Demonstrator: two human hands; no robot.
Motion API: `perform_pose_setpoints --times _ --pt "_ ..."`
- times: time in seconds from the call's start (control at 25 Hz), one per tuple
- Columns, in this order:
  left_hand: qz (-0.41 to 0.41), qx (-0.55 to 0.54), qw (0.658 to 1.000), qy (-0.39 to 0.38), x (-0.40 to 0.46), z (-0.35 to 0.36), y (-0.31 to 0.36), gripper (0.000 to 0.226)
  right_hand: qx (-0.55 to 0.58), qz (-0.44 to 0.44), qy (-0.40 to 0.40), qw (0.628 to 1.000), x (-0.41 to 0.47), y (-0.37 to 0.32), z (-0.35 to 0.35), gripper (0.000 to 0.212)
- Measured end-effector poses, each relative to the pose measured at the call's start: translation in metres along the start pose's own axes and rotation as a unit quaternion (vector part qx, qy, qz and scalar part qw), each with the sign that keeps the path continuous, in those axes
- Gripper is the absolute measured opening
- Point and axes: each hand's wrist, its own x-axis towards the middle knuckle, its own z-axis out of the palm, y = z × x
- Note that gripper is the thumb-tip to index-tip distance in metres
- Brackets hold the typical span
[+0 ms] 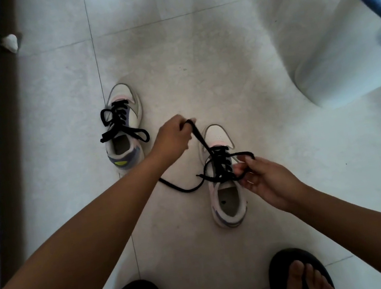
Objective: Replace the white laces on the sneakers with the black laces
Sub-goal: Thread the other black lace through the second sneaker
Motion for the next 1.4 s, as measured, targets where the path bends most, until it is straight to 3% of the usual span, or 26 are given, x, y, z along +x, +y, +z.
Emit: perform_pose_setpoints --times 0.08,0.16,0.24,0.32,0.4,0.52,0.64,0.72,0.8,0.84,0.88,0.92,0.96,1.0,1.08,1.2,1.32,1.36,1.4 --pt "0.073 -0.061 0.995 -0.004 -0.003 -0.001 0.033 0.019 -0.174 -0.012 0.001 0.985 0.005 -0.006 0.021 0.022" --pt "0.127 -0.057 0.990 -0.021 -0.009 0.005 0.055 0.014 -0.390 -0.047 -0.029 0.919 0.007 -0.011 0.037 0.024" --pt "0.143 -0.014 0.989 -0.034 -0.017 0.018 0.064 0.016 -0.476 -0.067 -0.064 0.875 0.008 -0.014 0.043 0.019" --pt "0.099 0.038 0.990 -0.090 -0.022 0.025 0.059 0.034 -0.460 -0.070 -0.063 0.883 0.005 -0.016 0.047 0.028" --pt "0.055 0.119 0.972 -0.194 -0.026 0.025 0.045 0.043 -0.391 -0.045 -0.020 0.919 0.006 -0.017 0.047 0.039" --pt "0.059 0.183 0.946 -0.261 -0.032 0.007 0.018 0.033 -0.298 0.023 0.013 0.954 0.009 -0.022 0.041 0.033" --pt "0.054 0.146 0.941 -0.299 -0.039 -0.020 0.007 0.023 -0.192 0.079 -0.026 0.978 0.010 -0.025 0.032 0.019" --pt "0.009 0.133 0.898 -0.419 -0.047 -0.034 0.007 0.020 -0.146 0.109 -0.041 0.982 0.009 -0.023 0.032 0.012" --pt "-0.019 0.225 0.832 -0.508 -0.052 -0.037 0.009 0.019 -0.140 0.117 -0.037 0.983 0.010 -0.020 0.033 0.016" --pt "-0.014 0.275 0.820 -0.501 -0.050 -0.033 0.010 0.020 -0.157 0.107 -0.036 0.981 0.010 -0.020 0.033 0.021" --pt "0.001 0.296 0.840 -0.454 -0.045 -0.025 0.010 0.022 -0.191 0.092 -0.039 0.977 0.010 -0.022 0.034 0.026" --pt "0.021 0.263 0.890 -0.373 -0.038 -0.014 0.010 0.022 -0.240 0.075 -0.043 0.967 0.008 -0.023 0.034 0.030" --pt "0.031 0.175 0.940 -0.292 -0.033 -0.003 0.012 0.019 -0.289 0.056 -0.046 0.955 0.007 -0.025 0.035 0.032" --pt "0.028 0.067 0.967 -0.243 -0.030 0.008 0.015 0.017 -0.331 0.033 -0.047 0.942 0.005 -0.026 0.036 0.033" --pt "0.008 -0.051 0.967 -0.249 -0.031 0.026 0.016 0.021 -0.404 -0.046 -0.037 0.913 0.005 -0.026 0.038 0.030" --pt "0.014 -0.065 0.964 -0.258 -0.034 0.040 0.005 0.025 -0.539 -0.195 -0.025 0.819 0.007 -0.025 0.040 0.011" --pt "-0.015 -0.112 0.961 -0.254 -0.031 0.039 -0.002 0.031 -0.672 -0.325 -0.044 0.664 0.015 -0.014 0.032 0.040" --pt "-0.023 -0.109 0.959 -0.259 -0.029 0.038 -0.003 0.030 -0.687 -0.346 -0.039 0.637 0.017 -0.010 0.028 0.043" --pt "-0.031 -0.106 0.959 -0.262 -0.028 0.038 -0.004 0.027 -0.678 -0.349 -0.027 0.646 0.018 -0.008 0.026 0.038"
